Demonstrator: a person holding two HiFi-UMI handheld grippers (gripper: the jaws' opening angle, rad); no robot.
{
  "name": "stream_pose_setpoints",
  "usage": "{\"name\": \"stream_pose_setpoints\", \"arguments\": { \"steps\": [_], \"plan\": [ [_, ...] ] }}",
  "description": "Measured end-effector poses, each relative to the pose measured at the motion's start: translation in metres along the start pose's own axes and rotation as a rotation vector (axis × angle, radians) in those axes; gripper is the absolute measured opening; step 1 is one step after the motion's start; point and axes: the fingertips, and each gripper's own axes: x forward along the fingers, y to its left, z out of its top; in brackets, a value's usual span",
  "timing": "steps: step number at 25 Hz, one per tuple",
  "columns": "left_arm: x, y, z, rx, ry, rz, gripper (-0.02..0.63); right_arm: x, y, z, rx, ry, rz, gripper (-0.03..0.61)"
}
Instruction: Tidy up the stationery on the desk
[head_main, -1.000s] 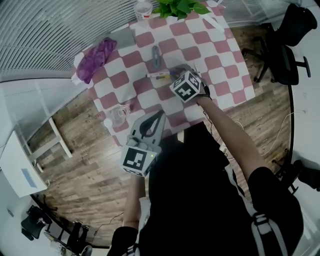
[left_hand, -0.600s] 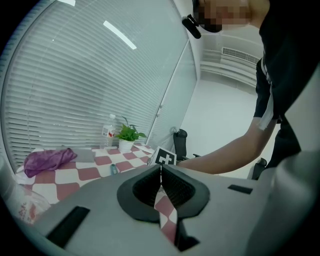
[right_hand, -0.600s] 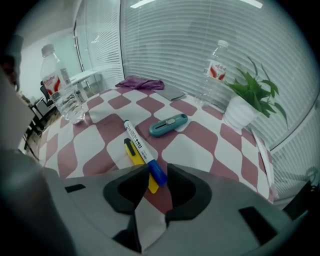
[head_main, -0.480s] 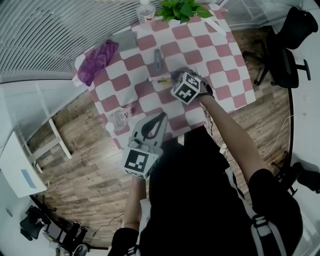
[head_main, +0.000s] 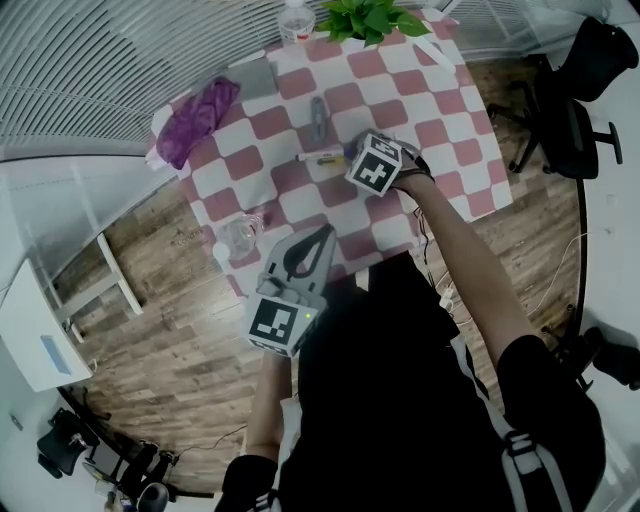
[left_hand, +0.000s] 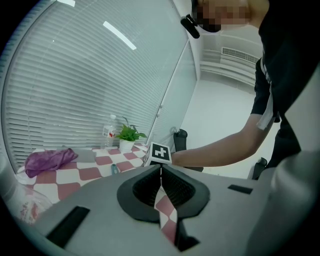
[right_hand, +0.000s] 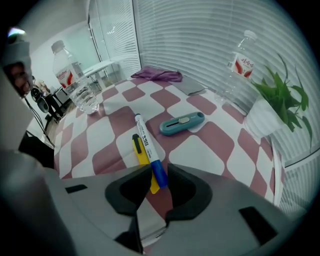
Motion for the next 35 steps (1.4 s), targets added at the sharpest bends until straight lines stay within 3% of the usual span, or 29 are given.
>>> {"name": "stream_pose_setpoints", "arguments": {
  "steps": [11, 18, 24, 29, 33, 35],
  "plan": [
    [-0.001, -0.001, 0.004, -0.013, -0.010, 0.004, 0.032, -0.005, -0.002, -0.006, 0.355, -0.070, -0.042, 0.085],
    [-0.001, -0.006, 0.006, -0.019, -0.017, 0.000, 0.032, -0.006, 0.008, -0.016, 0.270, -0.023, -0.086, 0.089],
    [-0.003, -0.007, 0.002, -0.001, -0.012, -0.004, 0.032, -0.006, 0.006, -0.016, 0.314, -0.023, -0.079, 0.087],
    [-0.006, -0.009, 0.006, -0.014, -0.024, 0.001, 0.032, -0.006, 0.035, -0.019, 0.562, -0.073, 0.029, 0.081],
    [-0.004, -0.011, 0.004, 0.006, -0.018, -0.010, 0.032, -0.018, 0.024, -0.045, 0.647, -0.066, -0.109, 0.081],
    [-0.002, -0.014, 0.002, 0.014, -0.014, -0.021, 0.032, -0.022, 0.027, -0.057, 0.692, -0.068, -0.134, 0.081]
  ]
}}
